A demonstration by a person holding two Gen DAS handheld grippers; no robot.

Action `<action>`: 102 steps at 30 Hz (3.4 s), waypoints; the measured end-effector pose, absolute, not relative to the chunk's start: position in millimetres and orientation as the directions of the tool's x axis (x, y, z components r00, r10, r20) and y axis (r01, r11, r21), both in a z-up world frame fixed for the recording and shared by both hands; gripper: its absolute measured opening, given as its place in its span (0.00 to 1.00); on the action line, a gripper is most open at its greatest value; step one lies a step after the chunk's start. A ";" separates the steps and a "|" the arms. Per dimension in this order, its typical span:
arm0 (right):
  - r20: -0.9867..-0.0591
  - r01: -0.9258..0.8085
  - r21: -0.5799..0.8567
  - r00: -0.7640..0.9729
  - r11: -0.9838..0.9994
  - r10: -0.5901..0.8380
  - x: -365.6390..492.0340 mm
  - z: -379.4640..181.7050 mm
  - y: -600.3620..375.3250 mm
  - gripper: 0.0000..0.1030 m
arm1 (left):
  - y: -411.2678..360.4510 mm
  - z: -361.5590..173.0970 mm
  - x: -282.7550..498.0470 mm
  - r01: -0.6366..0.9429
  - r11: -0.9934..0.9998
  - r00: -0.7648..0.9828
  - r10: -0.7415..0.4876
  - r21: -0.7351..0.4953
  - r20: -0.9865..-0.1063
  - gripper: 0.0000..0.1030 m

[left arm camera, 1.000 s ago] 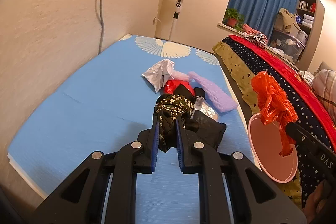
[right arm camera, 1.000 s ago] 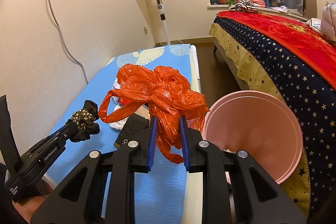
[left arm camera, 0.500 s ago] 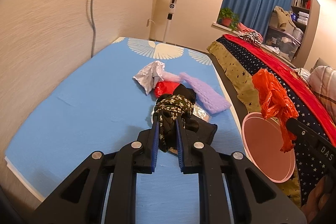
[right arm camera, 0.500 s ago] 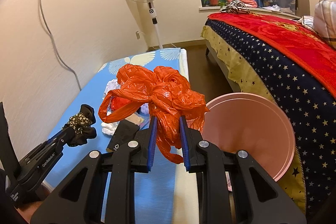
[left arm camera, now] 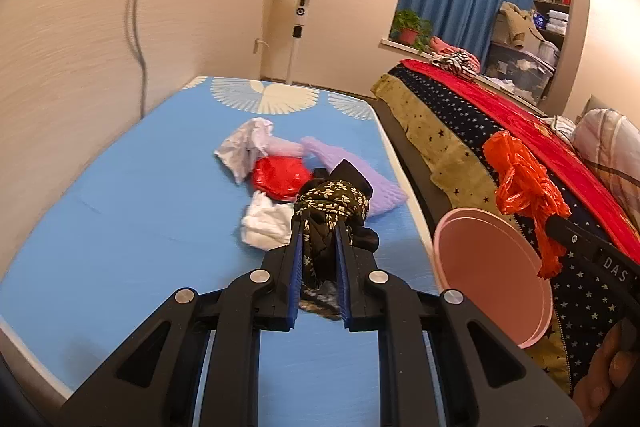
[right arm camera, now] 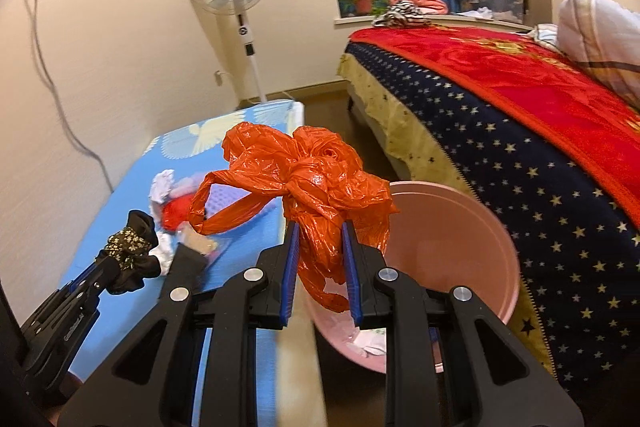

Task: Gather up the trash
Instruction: 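Drop the red bag into the pink bin with the right gripper while the left drops the black cloth in, then grasp the purple foam net with the right gripper while the left grasps the white tissue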

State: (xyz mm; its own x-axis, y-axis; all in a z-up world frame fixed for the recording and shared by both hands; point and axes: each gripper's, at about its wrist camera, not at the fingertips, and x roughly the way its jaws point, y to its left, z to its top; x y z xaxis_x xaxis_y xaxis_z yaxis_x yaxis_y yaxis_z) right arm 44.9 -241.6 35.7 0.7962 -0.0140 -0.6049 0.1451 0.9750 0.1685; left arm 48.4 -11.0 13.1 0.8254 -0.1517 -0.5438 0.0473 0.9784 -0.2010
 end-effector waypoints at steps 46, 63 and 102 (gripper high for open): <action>-0.579 0.448 0.109 0.755 0.887 -0.309 47.7 30.8 -321.5 0.63 | -128.8 -5.6 86.9 0.318 0.916 0.726 -0.401 -0.245 -0.559 0.43; -0.588 0.228 0.144 0.802 0.963 -0.101 47.6 29.0 -266.8 0.61 | -59.6 4.2 66.3 0.207 0.950 0.784 -0.305 -0.235 -0.541 0.43; -0.658 -0.011 0.296 0.722 0.955 0.212 191.3 -41.9 -192.2 0.39 | 35.3 -36.4 133.0 -0.116 0.957 0.765 -0.084 -0.265 -0.638 0.41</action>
State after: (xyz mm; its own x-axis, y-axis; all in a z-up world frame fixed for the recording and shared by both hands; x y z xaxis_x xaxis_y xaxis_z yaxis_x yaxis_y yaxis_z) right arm 191.3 -192.2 -41.9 0.7224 0.2117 -0.6583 -0.0105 0.9552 0.2957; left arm 133.0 35.3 -36.4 0.7651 -0.0843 -0.6384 -0.1156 0.9573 -0.2649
